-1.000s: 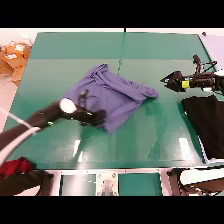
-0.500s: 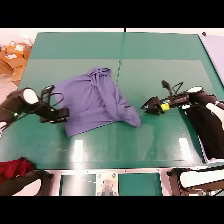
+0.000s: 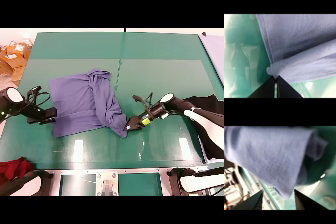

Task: Fold the shirts.

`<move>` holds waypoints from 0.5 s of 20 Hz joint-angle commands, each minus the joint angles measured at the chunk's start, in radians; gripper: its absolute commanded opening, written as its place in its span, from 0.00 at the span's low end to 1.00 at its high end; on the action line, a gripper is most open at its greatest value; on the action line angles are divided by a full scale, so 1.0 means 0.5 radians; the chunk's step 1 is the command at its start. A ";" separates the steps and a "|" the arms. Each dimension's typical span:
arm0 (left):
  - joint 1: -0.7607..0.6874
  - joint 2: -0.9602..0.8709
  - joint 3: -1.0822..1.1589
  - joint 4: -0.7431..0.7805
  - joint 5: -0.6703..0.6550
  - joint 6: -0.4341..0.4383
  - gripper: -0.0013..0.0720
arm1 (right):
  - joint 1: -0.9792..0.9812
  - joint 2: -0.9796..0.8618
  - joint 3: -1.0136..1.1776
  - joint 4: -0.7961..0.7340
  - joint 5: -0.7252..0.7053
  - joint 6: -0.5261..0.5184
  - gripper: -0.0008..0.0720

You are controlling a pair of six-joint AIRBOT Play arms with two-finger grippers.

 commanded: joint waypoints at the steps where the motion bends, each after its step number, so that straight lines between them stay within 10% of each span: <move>1: 0.016 0.002 -0.001 -0.091 -0.008 0.082 0.05 | 0.159 0.000 -0.061 -0.015 -0.237 0.108 0.63; 4: 0.016 0.002 0.000 -0.110 -0.008 0.137 0.05 | 0.253 -0.002 -0.061 0.143 -0.323 0.113 0.53; 6: 0.016 0.006 0.050 -0.110 -0.061 0.160 0.05 | 0.323 0.006 -0.037 0.485 -0.209 -0.027 0.04; 10: 0.016 0.304 0.713 -0.016 -0.262 0.178 0.04 | 0.138 0.295 0.356 1.225 0.255 -0.125 0.03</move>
